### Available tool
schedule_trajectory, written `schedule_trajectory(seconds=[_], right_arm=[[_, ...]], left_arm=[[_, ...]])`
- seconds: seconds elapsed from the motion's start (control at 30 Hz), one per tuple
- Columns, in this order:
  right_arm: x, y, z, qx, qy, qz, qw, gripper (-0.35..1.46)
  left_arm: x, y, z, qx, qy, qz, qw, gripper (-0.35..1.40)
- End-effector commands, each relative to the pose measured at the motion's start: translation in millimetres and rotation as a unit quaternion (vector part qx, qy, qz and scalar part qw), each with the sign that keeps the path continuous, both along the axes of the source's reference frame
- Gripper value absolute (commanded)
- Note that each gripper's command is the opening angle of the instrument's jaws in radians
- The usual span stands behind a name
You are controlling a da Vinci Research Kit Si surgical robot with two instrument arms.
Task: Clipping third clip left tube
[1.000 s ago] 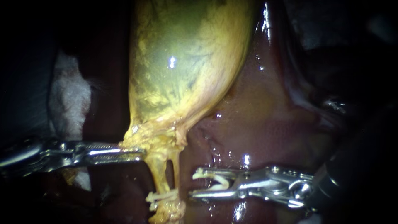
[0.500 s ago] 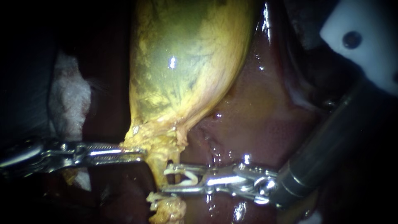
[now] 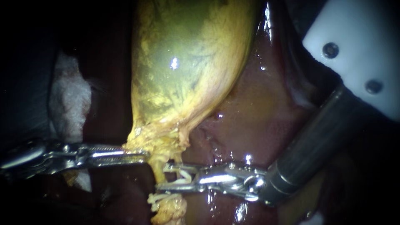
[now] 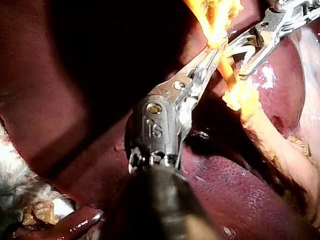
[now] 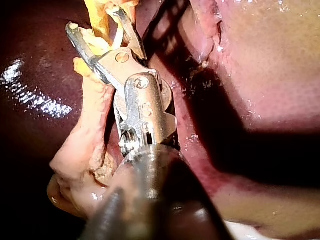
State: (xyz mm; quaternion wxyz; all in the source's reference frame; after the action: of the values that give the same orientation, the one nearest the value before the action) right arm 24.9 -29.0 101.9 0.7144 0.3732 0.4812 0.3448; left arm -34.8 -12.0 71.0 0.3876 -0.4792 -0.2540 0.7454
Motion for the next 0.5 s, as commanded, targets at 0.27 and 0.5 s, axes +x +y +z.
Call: schedule_trajectory(seconds=[0.27,0.5], right_arm=[[0.8,0.0,0.5,-0.001,-0.003,0.0,1.0,0.57],[1.2,0.2,0.7,-0.001,-0.006,0.001,1.0,0.58]], left_arm=[[-0.1,-0.1,0.0,0.0,0.0,0.0,1.0,-0.35],[-0.2,-0.1,0.0,0.0,0.0,0.0,1.0,-0.35]])
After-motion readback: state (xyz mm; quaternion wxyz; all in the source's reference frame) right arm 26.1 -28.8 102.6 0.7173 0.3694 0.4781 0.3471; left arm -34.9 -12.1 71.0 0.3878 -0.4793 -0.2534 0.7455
